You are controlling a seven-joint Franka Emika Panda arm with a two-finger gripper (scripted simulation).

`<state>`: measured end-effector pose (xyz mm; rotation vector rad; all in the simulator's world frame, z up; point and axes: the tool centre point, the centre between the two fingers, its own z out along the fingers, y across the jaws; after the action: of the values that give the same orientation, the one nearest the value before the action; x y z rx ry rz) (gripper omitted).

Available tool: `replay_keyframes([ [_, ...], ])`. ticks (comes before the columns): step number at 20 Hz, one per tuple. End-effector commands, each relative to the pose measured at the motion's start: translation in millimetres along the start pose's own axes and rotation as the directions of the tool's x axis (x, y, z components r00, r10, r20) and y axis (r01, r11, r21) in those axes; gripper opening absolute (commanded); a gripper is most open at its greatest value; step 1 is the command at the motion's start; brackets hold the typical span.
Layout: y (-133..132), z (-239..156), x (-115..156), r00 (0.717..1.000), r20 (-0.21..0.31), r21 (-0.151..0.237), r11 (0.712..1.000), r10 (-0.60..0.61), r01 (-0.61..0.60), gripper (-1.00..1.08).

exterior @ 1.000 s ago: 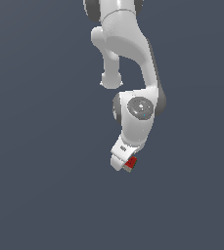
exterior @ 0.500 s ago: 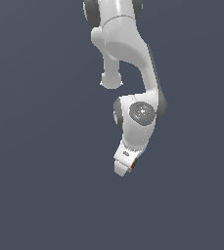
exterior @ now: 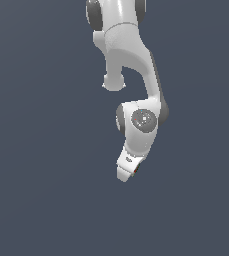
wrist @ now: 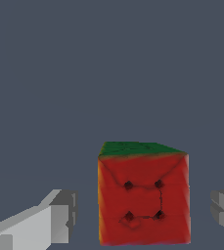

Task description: Pick up the object and move it to a goal position.

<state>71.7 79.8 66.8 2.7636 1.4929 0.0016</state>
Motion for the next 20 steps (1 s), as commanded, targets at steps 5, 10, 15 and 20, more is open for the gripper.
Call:
replay_keyframes([
  [5,-0.9,30.8,-0.7,1.0,0.001,0.001,1.0,-0.003,0.003,1.0],
  [10,0.2,33.5,0.2,1.0,0.001,0.001,1.0,-0.003,0.003,1.0],
  [15,0.2,33.5,0.2,1.0,0.001,0.001,1.0,-0.003,0.003,-1.0],
  [20,0.2,33.5,0.2,1.0,0.001,0.001,1.0,-0.003,0.003,-1.0],
])
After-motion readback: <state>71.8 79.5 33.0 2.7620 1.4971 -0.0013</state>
